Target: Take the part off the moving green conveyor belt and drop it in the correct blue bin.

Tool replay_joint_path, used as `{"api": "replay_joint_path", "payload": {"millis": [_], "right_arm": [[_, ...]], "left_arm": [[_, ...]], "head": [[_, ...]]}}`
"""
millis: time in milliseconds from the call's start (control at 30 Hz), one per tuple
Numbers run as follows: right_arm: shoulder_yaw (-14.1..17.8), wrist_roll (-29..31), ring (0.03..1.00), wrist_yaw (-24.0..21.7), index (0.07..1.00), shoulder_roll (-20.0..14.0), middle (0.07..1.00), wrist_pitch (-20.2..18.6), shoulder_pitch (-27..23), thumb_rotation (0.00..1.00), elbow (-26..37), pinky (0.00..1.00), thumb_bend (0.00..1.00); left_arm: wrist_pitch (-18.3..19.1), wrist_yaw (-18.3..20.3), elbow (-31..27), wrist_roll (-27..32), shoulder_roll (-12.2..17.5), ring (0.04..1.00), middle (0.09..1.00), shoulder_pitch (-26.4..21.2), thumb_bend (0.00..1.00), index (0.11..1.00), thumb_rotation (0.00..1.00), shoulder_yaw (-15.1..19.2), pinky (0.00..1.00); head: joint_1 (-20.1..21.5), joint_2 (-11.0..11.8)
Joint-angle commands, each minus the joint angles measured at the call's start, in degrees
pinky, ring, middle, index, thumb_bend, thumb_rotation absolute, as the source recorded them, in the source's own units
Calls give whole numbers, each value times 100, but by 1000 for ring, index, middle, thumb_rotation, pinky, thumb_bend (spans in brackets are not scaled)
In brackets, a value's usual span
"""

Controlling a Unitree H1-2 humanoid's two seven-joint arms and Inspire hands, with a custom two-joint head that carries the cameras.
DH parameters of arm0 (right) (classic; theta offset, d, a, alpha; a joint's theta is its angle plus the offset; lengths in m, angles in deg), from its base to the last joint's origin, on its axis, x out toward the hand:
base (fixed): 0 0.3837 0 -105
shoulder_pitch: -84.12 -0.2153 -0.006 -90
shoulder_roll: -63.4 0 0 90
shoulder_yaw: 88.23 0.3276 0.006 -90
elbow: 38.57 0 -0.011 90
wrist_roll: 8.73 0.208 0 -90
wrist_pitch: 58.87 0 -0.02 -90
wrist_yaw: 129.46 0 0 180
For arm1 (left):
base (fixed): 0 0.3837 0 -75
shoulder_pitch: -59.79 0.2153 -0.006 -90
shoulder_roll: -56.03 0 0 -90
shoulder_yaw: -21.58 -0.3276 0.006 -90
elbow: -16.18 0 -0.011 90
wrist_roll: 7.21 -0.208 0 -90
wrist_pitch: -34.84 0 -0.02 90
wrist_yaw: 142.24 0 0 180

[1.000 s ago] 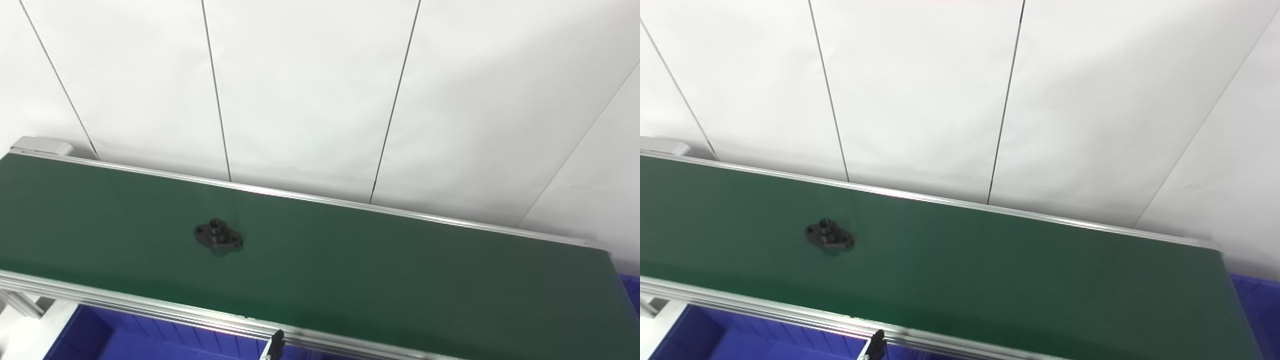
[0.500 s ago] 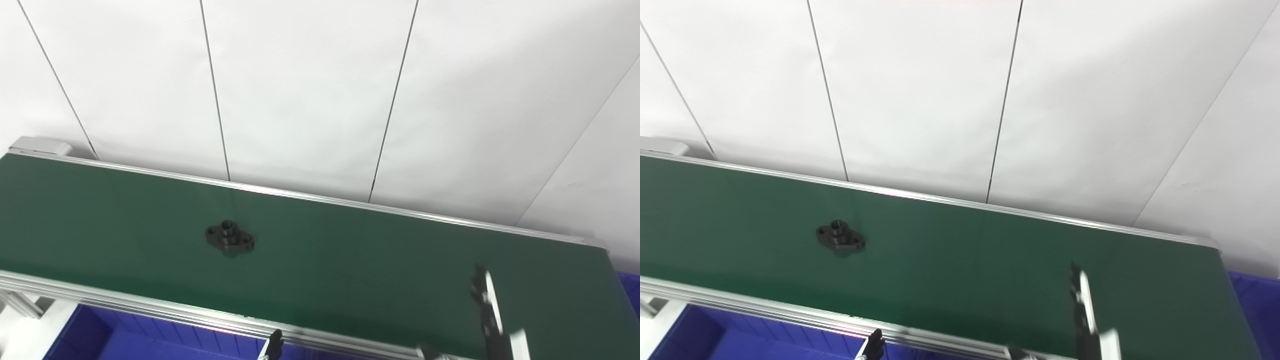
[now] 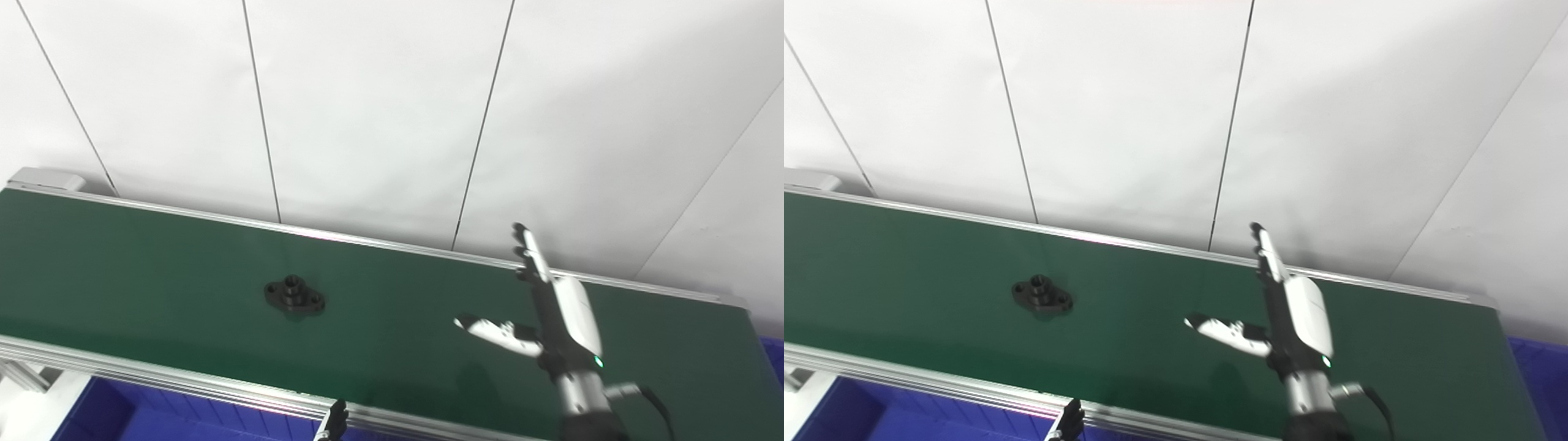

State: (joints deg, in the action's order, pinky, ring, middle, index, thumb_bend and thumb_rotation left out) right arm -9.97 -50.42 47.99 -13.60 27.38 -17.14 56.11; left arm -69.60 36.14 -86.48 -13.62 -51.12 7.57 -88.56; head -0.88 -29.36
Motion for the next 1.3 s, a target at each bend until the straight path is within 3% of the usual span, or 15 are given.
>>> {"api": "replay_joint_path", "payload": {"millis": [0, 367, 567, 867, 1267], "right_arm": [[-131, -210, 900, 219, 980, 128, 927, -56, -393, 642, -133, 781, 972], [-988, -1274, 899, 539, 944, 169, 906, -449, -1395, 637, -1550, 831, 995], [-1319, -1317, 903, 538, 923, 388, 897, -565, -1724, 625, -2211, 855, 1000], [-1738, -1301, 840, 623, 919, 612, 868, -677, -1923, 590, -2866, 752, 1000], [-2097, -1242, 820, 688, 909, 806, 852, -737, -2151, 591, -3782, 722, 999]], "left_arm": [[-75, 84, -148, 37, -71, 1000, 1000, 20, 608, 1000, 1000, -106, 1000], [-48, 78, -165, 10, -170, 1000, 1000, 48, 568, 1000, 1000, -217, 1000], [-58, 71, -181, 14, -209, 1000, 1000, 73, 575, 1000, 1000, -267, 1000], [48, 79, -299, 61, -280, 1000, 1000, 185, 608, 1000, 1000, -397, 1000], [86, 9, -426, -244, -303, 1000, 1000, 372, 618, 1000, 1000, -555, 1000]], "head": [[-12, -8], [-157, -20], [-229, -51], [-373, -122], [-572, -223]]}}
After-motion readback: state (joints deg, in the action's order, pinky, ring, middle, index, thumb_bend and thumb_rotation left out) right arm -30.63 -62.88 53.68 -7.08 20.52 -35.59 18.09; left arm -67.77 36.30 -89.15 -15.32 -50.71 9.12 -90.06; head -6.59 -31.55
